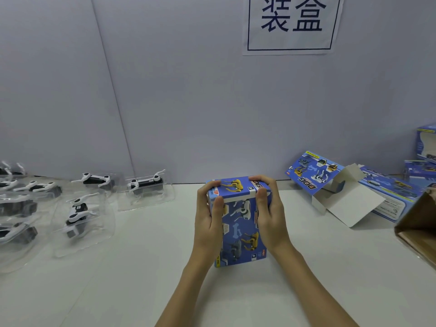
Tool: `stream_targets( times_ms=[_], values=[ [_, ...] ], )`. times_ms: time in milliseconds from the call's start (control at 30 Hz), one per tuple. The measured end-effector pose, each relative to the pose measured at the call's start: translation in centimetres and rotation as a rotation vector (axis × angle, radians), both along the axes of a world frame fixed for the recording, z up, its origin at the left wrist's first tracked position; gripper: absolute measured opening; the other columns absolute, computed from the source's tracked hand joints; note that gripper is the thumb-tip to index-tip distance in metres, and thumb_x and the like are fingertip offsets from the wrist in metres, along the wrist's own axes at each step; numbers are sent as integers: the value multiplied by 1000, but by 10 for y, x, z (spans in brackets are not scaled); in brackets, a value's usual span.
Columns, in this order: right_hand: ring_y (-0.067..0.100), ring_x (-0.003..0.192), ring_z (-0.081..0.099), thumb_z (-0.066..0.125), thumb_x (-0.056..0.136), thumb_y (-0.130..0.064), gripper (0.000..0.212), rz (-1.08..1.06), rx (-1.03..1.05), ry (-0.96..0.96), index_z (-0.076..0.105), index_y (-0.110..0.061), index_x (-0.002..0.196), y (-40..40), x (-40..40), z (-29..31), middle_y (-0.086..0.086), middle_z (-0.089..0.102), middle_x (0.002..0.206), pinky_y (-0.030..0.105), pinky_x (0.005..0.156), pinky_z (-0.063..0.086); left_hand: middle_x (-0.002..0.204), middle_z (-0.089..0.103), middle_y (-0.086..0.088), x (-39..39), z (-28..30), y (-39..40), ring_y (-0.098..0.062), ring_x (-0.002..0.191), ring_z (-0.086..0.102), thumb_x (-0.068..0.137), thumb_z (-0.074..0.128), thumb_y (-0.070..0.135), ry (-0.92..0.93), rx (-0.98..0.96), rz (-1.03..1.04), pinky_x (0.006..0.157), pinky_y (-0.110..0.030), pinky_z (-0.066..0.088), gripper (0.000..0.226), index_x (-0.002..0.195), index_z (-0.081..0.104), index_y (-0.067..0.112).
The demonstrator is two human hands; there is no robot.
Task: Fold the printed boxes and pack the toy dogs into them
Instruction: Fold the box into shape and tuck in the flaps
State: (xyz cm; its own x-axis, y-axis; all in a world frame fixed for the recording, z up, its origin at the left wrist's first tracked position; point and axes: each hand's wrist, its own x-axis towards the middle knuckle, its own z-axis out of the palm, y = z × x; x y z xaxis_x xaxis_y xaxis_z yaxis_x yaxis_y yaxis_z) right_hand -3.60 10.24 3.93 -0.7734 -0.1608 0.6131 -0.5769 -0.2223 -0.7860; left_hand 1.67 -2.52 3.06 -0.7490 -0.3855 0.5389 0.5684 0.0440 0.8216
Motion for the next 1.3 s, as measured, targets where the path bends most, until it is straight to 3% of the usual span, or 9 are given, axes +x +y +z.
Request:
stream_targets(
  times_ms=[133,233,333,400,567,733,833,967,1300],
  values=[
    [2,68,64,46,103,-52,30,-178,-17,2,53,-31,124,-8,7,-1,-9,65,84,18,59,49,147,52,16,2,-8,-4,-15,134,55,100,52,58,-16,-225,358,104,-45,54,52,148,37,47],
    [16,94,72,55,100,-50,27,-193,-151,-113,50,-32,119,-12,10,2,0,68,105,31,73,60,154,45,2,0,-12,-12,-18,141,45,100,55,51,38,-648,656,115,-39,37,67,158,35,22],
    [22,113,71,62,91,-50,39,-68,-290,-323,48,-26,118,-16,13,1,3,69,118,42,78,64,166,30,-12,-1,-11,-10,-32,153,28,91,55,75,30,-885,677,123,-45,25,102,162,26,8],
    [20,110,73,66,92,-51,41,10,-297,-397,49,-24,116,-20,14,-3,-1,73,112,35,71,64,169,23,-13,-1,-11,-13,-36,157,18,82,57,85,-1,-924,678,126,-56,18,116,164,22,9],
    [11,96,76,60,88,-48,36,114,-45,-351,46,-19,103,-14,3,-5,-11,74,94,19,64,57,158,38,-12,0,-9,-41,-31,149,32,74,79,67,57,-979,663,119,-65,25,111,159,31,14],
    [22,97,77,65,91,-46,46,52,49,-323,50,-3,98,-5,-6,-8,2,76,99,26,64,62,165,27,-4,1,-12,-49,-24,157,20,75,67,81,31,-1209,550,126,-62,9,113,164,24,26],
    [20,99,76,67,87,-47,39,-21,61,-302,54,-17,108,-5,-5,-7,2,73,107,30,66,64,166,27,-4,0,-12,-40,-27,156,22,75,54,93,17,-1212,559,126,-62,8,115,164,22,26],
    [15,99,75,59,98,-45,44,14,102,-197,56,-42,141,-11,3,-8,-5,73,112,31,70,64,162,34,-7,-4,-13,-31,-30,153,28,76,61,82,82,-1204,642,124,-60,20,111,163,25,21],
    [21,110,72,56,95,-46,56,21,130,-174,49,-40,151,-17,4,-11,4,68,127,45,82,65,152,41,-6,-3,-10,-31,-28,142,36,70,60,81,61,-1174,721,119,-53,23,114,160,27,19]
  ],
)
